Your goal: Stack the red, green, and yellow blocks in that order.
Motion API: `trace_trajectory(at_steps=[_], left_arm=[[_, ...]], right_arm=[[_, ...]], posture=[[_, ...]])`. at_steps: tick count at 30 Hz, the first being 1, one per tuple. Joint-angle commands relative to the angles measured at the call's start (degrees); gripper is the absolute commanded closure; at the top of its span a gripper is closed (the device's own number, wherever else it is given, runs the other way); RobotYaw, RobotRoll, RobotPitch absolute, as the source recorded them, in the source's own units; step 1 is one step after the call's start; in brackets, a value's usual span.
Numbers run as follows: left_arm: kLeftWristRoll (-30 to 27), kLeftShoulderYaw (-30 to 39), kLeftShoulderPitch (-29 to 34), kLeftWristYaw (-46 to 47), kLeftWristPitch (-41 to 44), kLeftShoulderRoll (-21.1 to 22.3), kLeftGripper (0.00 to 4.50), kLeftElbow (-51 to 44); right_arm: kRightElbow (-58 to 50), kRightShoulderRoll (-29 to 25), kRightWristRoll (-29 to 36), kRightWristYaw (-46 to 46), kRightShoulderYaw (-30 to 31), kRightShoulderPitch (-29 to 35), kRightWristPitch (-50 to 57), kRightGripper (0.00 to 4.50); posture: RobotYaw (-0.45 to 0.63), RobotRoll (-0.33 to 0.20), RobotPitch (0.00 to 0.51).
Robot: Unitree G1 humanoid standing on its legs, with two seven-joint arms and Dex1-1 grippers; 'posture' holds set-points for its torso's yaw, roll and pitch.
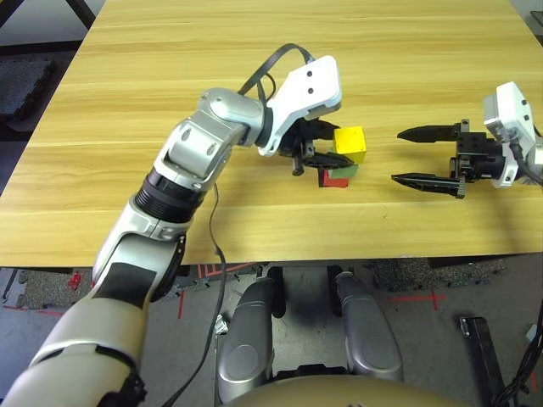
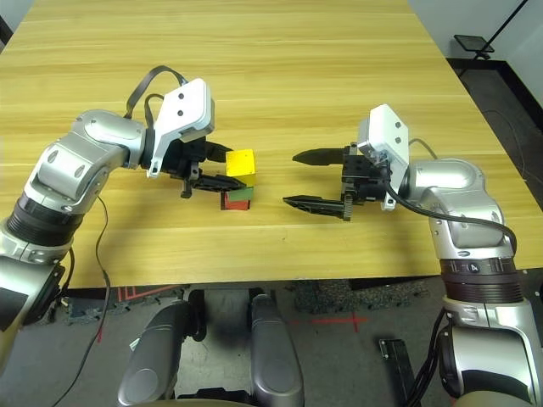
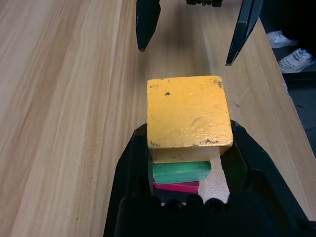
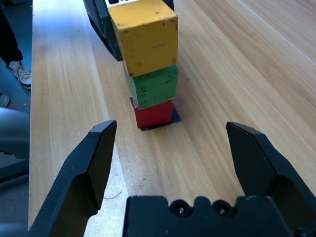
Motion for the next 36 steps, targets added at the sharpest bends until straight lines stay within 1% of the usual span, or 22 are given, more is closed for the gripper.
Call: trace_trajectory(at_steps=[1, 18, 19, 20, 22, 25, 26, 32, 34, 36], left_arm=[[0.24, -0.83, 1.00, -0.40, -0.48, -0.13, 2.45, -0.26], [1.76, -1.05, 0.89, -0.57, -1.94, -0.26, 2.45, 1.84], [1.81, -1.00, 0.78, -0.50, -1.99, -0.28, 2.10, 1.80], [1.81, -0.94, 0.63, -0.41, -1.84, -0.32, 1.66, 1.80], [1.84, -0.82, 0.47, -0.32, -1.70, -0.38, 1.17, 1.96], [2.12, -0.86, 0.36, -0.40, -1.63, -0.23, 0.09, 2.36], [2.18, -0.79, 0.31, -0.40, -1.57, -0.22, 0.04, 2.44], [2.34, -0.52, -0.37, -0.87, -0.80, 0.66, 0.04, 2.65], [2.32, -0.47, -0.62, -1.59, -0.74, 1.65, 0.04, 2.53], [2.36, -0.62, -0.92, -3.20, -0.65, 3.52, 0.04, 2.30]], right_arm=[[-0.26, 0.06, 0.08, 0.08, 0.07, 0.10, -0.34, 0.00], [-1.05, 1.03, 0.38, -0.16, 0.66, 0.29, 0.24, 0.00], [-1.03, 1.05, 0.38, -0.13, 0.65, 0.29, 0.26, 0.00], [-1.00, 1.08, 0.38, -0.10, 0.66, 0.27, 0.27, 0.00], [-0.96, 1.12, 0.39, -0.06, 0.69, 0.20, 0.30, 0.00], [-0.77, 1.24, 0.35, -0.03, 0.81, -0.03, 0.30, 0.00], [-0.62, 1.31, 0.30, -0.03, 0.87, -0.15, 0.26, 0.00], [-0.33, 1.78, 0.16, -0.03, 1.14, -0.44, 0.19, 0.00], [-0.42, 1.89, 0.14, -0.02, 1.19, -0.47, 0.22, 0.00], [-0.25, 1.94, 0.05, 0.09, 1.23, -0.62, 0.18, 0.00]], posture=[[0.22, 0.083, 0.287], [0.22, 0.084, 0.288], [0.22, 0.084, 0.288], [0.22, 0.084, 0.288], [0.22, 0.084, 0.288], [0.22, 0.084, 0.288], [0.22, 0.084, 0.288], [0.23, 0.086, 0.288], [0.24, 0.086, 0.289], [0.24, 0.087, 0.289]])
